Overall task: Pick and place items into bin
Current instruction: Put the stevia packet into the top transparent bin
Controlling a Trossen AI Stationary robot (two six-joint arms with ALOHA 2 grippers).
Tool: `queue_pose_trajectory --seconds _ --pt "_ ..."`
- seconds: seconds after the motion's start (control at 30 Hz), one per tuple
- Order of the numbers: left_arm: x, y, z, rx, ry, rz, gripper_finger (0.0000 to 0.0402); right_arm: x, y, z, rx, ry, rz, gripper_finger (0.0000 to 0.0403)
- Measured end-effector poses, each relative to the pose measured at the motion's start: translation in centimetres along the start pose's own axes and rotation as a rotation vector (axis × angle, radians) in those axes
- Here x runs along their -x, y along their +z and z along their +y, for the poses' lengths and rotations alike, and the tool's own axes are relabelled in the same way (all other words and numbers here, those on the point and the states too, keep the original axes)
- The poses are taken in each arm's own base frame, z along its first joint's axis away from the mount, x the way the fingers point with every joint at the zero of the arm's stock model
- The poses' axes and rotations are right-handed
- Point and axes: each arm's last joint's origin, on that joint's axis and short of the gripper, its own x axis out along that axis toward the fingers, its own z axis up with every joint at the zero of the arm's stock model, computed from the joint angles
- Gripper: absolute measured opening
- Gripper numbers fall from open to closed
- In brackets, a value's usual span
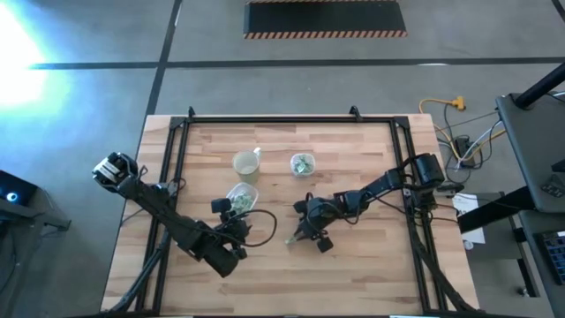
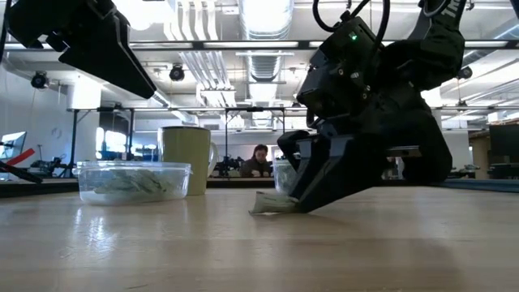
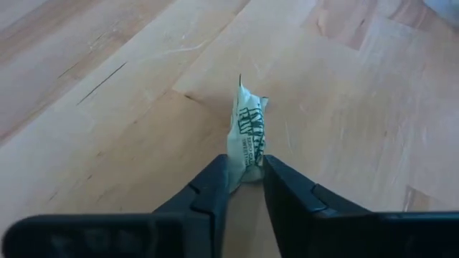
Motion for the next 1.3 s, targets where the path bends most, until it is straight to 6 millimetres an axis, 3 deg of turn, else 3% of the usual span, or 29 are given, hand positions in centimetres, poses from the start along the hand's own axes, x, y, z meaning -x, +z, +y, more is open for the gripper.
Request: queue_pose_trajectory --seconds 0.33,0.73,1.03,1.3 --pt "0.0 0.0 0.0 0.000 0.000 0.000 0.0144 0.1 0.1 0.0 0.042 -0.006 0.001 0.0028" --pt "0.0 0.0 0.0 0.000 0.001 0.000 0.0144 2.5 1.9 0.1 0.081 -0.027 0.010 0.0013" --pt "0.0 0.0 0.0 -0.021 0.001 -0.001 0.0144 7.8 3.9 -0.8 0.096 -0.434 0.159 0.0013" --pt "-0.1 0.0 0.0 -0.020 0.003 -0.006 0.0144 12.1 4.7 -3.5 -0.033 -0.766 0.148 0.0013"
